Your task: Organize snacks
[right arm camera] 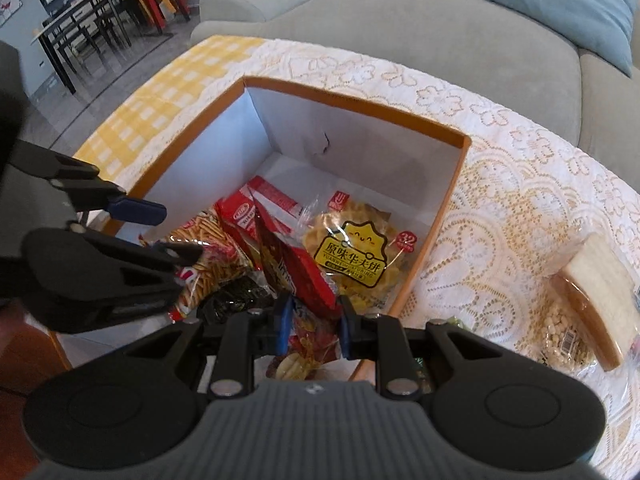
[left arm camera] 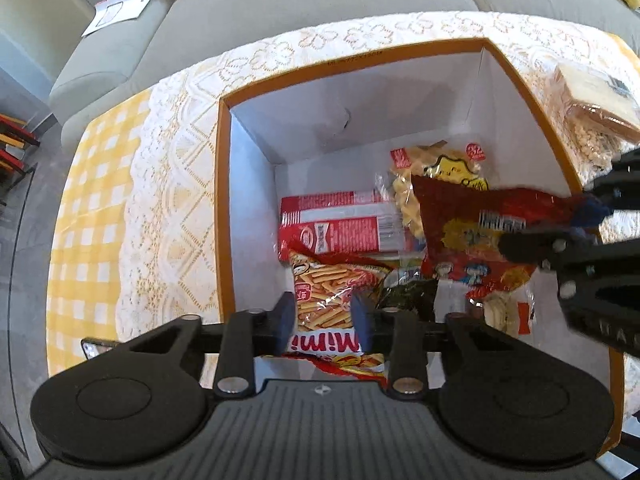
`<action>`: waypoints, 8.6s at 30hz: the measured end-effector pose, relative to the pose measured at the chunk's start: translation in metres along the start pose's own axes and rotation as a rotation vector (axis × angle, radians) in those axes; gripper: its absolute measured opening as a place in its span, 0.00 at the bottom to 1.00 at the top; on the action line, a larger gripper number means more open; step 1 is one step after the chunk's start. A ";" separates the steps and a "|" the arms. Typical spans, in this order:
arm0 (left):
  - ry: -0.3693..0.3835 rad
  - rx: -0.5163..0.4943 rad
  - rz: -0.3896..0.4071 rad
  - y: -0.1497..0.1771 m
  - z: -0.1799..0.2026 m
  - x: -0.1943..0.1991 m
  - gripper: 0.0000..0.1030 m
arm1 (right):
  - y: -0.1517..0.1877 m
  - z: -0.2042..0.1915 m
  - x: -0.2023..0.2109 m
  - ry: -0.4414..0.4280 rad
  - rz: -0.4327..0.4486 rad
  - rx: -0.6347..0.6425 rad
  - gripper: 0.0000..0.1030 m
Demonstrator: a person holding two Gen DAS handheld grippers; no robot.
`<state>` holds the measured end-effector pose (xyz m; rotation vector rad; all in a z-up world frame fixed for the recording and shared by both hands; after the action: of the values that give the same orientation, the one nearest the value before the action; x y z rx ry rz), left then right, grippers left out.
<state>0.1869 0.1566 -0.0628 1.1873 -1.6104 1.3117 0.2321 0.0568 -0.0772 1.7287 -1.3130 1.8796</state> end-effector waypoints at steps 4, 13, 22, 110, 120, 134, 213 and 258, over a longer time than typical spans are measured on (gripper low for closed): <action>-0.015 0.005 -0.031 0.005 -0.002 -0.009 0.26 | -0.003 -0.002 0.004 0.046 0.029 0.027 0.21; -0.027 0.009 -0.090 0.012 0.001 -0.032 0.19 | -0.009 0.003 0.015 0.092 0.070 0.074 0.31; -0.016 0.020 -0.015 0.007 0.005 -0.019 0.21 | -0.017 0.005 0.037 0.135 0.140 0.103 0.37; 0.094 -0.202 -0.072 -0.055 0.222 -0.029 0.57 | 0.190 0.155 0.088 0.168 0.288 -0.356 0.37; 0.061 -0.226 -0.135 -0.063 0.230 -0.063 0.60 | 0.191 0.164 0.078 0.131 0.241 -0.403 0.38; 0.065 -0.207 -0.135 -0.063 0.228 -0.075 0.50 | 0.185 0.179 0.064 0.157 0.214 -0.429 0.38; 0.313 0.116 -0.085 0.020 0.185 0.018 0.42 | 0.208 0.084 0.133 0.274 0.263 -0.070 0.18; 0.217 0.184 0.133 0.029 0.064 0.114 0.42 | 0.132 0.025 0.208 0.126 0.596 -0.204 0.20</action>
<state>0.1248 0.0719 0.0212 1.0166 -1.4566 1.6433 0.1014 -0.1107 0.0500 1.1738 -2.0444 1.9978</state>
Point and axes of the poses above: each gripper's, at about its wrist camera, not at the fingertips, and x roughly against the way its jaws point, z to its right, y to its underside, the point moved 2 cm from there along -x, roughly the way its jaws point, and after that the axes turned 5 degrees about x, right-handed, at the moved point
